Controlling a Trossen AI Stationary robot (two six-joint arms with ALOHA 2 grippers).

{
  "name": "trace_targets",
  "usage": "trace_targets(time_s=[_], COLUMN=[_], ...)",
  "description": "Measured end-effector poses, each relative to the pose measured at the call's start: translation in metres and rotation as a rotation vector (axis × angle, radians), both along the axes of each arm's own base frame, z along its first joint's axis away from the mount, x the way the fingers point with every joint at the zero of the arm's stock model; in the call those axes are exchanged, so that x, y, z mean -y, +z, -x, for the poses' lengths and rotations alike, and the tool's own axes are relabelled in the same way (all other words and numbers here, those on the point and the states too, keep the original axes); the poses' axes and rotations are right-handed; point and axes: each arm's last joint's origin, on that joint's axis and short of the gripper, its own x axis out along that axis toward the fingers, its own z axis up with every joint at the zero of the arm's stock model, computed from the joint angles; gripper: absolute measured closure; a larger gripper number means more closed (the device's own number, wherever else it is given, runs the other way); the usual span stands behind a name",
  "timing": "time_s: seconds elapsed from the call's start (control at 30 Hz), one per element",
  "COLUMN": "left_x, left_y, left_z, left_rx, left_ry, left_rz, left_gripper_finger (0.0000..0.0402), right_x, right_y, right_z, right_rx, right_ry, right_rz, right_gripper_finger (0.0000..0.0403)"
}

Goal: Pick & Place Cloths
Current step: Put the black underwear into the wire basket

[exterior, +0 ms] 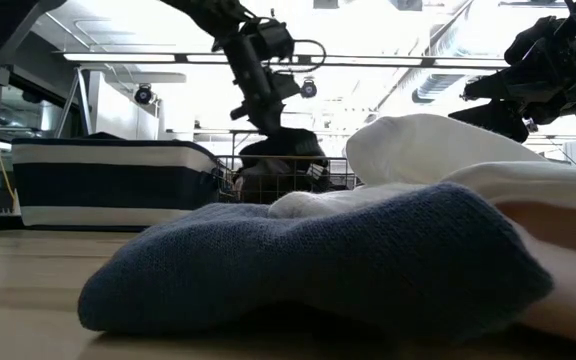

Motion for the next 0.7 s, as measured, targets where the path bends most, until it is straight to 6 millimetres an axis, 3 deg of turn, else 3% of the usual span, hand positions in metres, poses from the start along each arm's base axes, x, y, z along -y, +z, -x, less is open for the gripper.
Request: trace_targets(time_s=[0.27,0.7], left_x=[-0.006,-0.012], left_y=[-0.012,-0.072], left_z=[0.004,-0.021], left_rx=[-0.034,-0.122], left_ry=[0.029,-0.012], left_rz=[0.098,0.213], left_gripper_finger=[0.0401,0.0401], right_x=[0.0,0.0], right_y=[0.0,0.0], right_z=[0.0,0.0], right_rx=[0.0,0.0], right_ry=[0.0,0.0], right_rz=[0.0,0.0], right_gripper_finger=[0.0143,0.0143])
